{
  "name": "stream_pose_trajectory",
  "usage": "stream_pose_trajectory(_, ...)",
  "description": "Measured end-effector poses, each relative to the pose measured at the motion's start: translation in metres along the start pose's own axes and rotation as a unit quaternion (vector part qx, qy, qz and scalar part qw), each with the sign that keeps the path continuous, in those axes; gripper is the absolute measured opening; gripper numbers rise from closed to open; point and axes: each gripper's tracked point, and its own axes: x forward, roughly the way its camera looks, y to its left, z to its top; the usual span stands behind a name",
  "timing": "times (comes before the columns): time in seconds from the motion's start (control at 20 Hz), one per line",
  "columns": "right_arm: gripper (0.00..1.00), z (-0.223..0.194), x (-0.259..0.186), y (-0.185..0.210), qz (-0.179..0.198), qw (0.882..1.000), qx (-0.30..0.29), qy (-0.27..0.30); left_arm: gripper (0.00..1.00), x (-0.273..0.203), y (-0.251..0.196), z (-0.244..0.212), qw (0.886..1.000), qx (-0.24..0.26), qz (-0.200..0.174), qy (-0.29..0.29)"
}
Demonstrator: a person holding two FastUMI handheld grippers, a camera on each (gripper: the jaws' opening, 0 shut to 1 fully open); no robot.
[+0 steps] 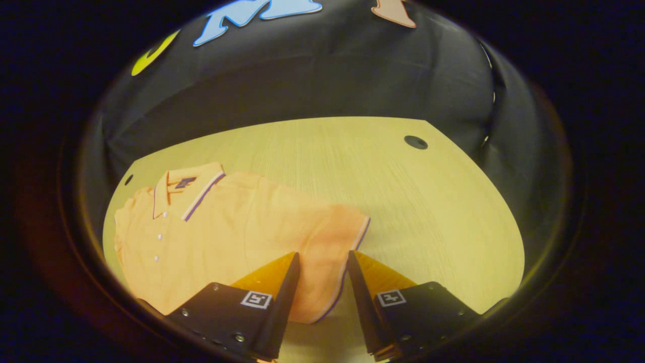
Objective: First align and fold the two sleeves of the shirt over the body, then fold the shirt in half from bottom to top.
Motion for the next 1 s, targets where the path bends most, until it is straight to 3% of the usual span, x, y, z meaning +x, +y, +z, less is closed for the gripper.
stream_pose_trajectory(0.05, 0.39, -0.001, 0.0, 0.002, 0.001, 1.0, 0.006, 0.001, 0.94, 0.0, 0.0, 0.0, 1.0, 0.0, -0.001, -0.001)
stream_pose_trajectory(0.1, 0.3, 0.001, 0.0, 0.003, 0.004, 1.0, 0.004, 0.001, 0.94, 0.0, 0.001, 0.0, 1.0, 0.0, 0.0, -0.001)
stream_pose_trajectory(0.15, 0.29, -0.001, -0.001, 0.0, -0.004, 1.0, 0.005, 0.001, 0.94, 0.0, 0.001, 0.0, 1.0, -0.001, 0.0, 0.0)
stream_pose_trajectory(0.25, 0.06, 0.002, -0.003, 0.006, 0.002, 1.0, -0.002, -0.007, 0.94, 0.0, 0.001, -0.001, 1.0, -0.002, 0.0, 0.0)
stream_pose_trajectory(0.45, 0.06, 0.021, -0.023, 0.016, -0.002, 0.997, -0.057, -0.048, 0.94, -0.003, 0.002, 0.001, 1.0, 0.0, 0.001, -0.004)
stream_pose_trajectory(0.7, 0.05, 0.036, -0.047, 0.057, 0.034, 0.991, -0.097, -0.081, 0.94, -0.004, 0.002, 0.0, 1.0, -0.008, 0.005, -0.005)
stream_pose_trajectory(1.0, 0.05, 0.029, -0.048, 0.101, 0.078, 0.984, -0.137, -0.081, 0.94, -0.007, 0.009, -0.004, 1.0, -0.017, 0.018, 0.0)
